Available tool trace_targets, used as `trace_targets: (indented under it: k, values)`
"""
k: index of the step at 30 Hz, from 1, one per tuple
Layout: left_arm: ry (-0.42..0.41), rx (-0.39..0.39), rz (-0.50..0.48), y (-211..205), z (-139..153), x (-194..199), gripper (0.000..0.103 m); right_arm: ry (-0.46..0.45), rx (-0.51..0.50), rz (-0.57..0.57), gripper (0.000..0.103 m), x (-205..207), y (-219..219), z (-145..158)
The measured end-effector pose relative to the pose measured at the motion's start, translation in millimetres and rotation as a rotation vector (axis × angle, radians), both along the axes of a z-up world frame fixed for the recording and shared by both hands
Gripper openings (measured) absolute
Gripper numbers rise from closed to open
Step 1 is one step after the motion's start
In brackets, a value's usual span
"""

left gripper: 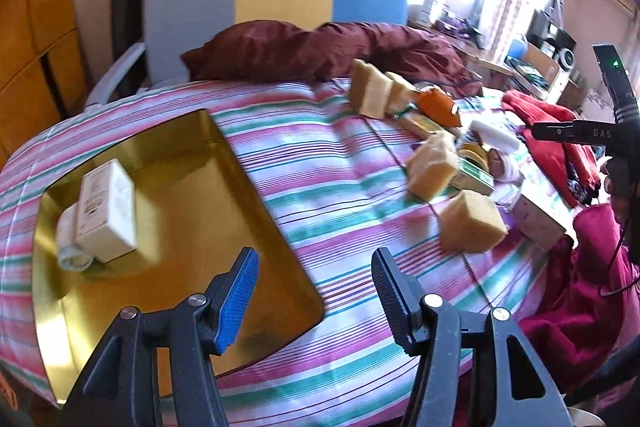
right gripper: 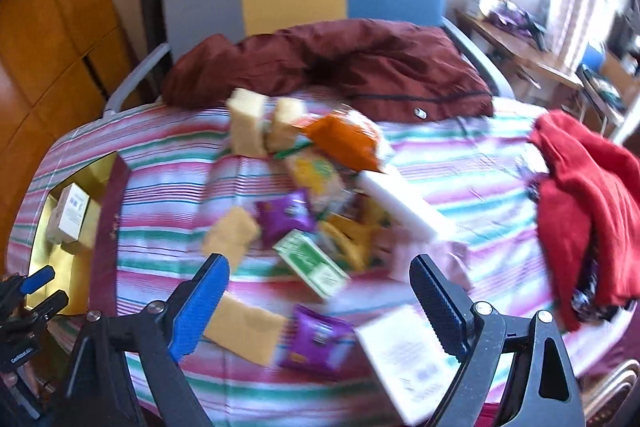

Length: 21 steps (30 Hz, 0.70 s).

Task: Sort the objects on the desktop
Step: 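Move both tools back to the pile and grasp a second white box with the right tool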

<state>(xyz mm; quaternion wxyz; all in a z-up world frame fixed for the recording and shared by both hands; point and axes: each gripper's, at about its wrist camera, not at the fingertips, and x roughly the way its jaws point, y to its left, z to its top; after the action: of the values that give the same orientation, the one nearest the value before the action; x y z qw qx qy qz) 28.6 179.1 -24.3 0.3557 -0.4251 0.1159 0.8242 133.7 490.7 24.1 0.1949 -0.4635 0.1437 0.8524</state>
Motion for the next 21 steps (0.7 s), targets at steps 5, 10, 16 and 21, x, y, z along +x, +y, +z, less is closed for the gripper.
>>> trace_targets:
  k: [5,10,16,21]
  values:
    - [-0.008,-0.005,-0.048,24,-1,2,0.059,-0.123,-0.049,-0.020,0.095,21,29,-16]
    - [-0.020,-0.007,-0.089,47,-2,1,0.059,-0.255,-0.087,0.047,0.095,28,32,-40]
    - [-0.027,-0.023,-0.145,76,-4,1,0.059,-0.390,-0.058,0.097,0.087,23,25,-70]
    - [-0.043,-0.021,-0.173,95,-7,-4,0.059,-0.461,0.001,0.140,0.051,21,17,-85]
